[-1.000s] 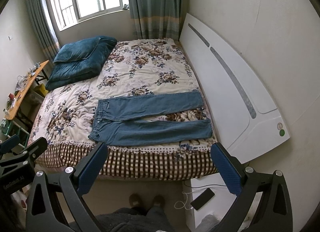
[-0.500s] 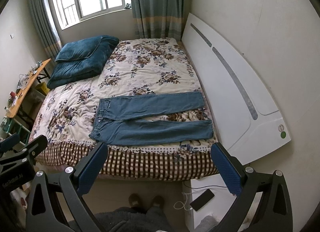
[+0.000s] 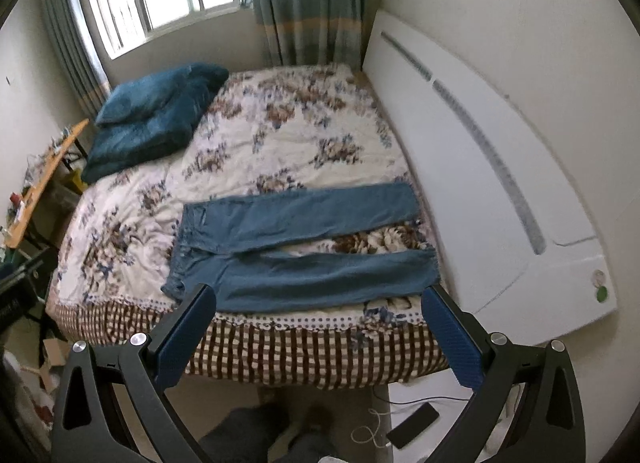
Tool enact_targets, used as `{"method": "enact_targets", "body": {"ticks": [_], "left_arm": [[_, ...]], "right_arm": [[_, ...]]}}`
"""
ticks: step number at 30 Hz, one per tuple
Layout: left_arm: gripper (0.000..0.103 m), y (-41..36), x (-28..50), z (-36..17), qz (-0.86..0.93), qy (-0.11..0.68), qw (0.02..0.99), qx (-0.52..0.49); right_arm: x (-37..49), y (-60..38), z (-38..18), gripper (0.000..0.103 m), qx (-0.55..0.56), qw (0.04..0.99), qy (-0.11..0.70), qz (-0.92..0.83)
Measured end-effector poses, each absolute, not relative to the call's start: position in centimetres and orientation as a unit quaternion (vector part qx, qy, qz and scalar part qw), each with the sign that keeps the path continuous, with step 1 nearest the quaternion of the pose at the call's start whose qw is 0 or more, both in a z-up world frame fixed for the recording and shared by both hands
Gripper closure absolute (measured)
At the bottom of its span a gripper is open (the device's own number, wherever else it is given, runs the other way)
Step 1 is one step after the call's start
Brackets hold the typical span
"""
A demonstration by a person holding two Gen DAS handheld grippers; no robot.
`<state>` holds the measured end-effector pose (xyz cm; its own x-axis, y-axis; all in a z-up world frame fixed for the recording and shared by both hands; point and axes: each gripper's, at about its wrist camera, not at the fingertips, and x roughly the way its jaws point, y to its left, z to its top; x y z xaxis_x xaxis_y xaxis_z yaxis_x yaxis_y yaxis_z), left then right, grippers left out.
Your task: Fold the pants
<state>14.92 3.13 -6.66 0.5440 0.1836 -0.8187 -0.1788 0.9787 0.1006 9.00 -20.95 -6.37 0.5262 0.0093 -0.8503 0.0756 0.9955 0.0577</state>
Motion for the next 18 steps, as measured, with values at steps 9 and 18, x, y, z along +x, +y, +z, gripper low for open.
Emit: {"method": "enact_targets", "body": {"ticks": [9,18], "left_arm": [[0.000,6.5,32.4,-18.0,0.111,0.531,0.839,0.053],[0.000,6.6,52.0,-32.7,0.038,0.590,0.790,0.163]], "right_arm": [[28.4,-17.3,-20.8,0.000,0.013,0.802,0.598,0.005],[51.6,-13.1,-37.4,0.000,-0.040,0.751,0.659,0.004]]}}
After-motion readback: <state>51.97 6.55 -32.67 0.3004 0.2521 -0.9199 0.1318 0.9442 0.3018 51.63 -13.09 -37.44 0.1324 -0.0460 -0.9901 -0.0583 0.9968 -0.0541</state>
